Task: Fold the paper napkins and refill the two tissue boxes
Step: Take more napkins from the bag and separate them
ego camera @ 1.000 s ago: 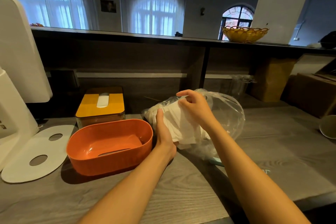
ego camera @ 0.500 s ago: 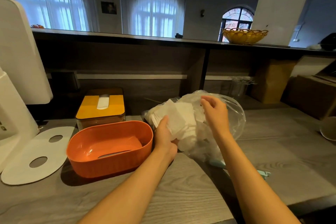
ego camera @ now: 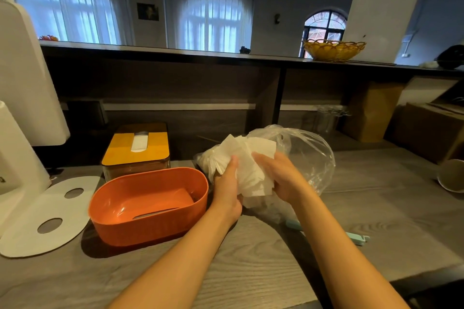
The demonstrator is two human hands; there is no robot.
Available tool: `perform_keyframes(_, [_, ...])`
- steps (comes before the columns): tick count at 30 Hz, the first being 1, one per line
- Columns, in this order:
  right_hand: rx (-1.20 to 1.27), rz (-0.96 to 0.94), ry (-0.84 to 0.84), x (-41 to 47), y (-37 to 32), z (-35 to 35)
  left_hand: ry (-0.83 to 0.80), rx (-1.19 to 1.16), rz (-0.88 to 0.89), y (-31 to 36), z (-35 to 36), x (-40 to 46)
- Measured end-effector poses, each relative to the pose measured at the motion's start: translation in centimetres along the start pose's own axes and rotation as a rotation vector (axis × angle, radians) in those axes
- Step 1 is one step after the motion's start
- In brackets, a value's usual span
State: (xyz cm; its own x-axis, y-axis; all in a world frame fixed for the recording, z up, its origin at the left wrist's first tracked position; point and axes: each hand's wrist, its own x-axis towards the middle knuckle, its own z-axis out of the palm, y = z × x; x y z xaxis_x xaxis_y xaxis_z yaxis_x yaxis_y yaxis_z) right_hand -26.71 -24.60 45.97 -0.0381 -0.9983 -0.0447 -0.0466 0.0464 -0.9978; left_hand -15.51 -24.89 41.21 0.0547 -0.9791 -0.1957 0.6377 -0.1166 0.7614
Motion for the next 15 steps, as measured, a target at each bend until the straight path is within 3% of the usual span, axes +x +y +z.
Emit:
perform_keyframes(7, [0.051,-0.119,0.184,-0.39,-0.27,-0.28,-0.012,-0.031,-0.028,-0.17,0.34,-0.08])
perform_keyframes(12, [0.049,0.002,0.127,-0.57,-0.83,0.23,-0.079,-0.119,-0.108,0.40,0.01,-0.26])
perform_keyframes(15, [0.021,-0.074,0.178,-0.54,-0.76,0.10,-0.156,-0.099,-0.145,0.60,-0.41,-0.51])
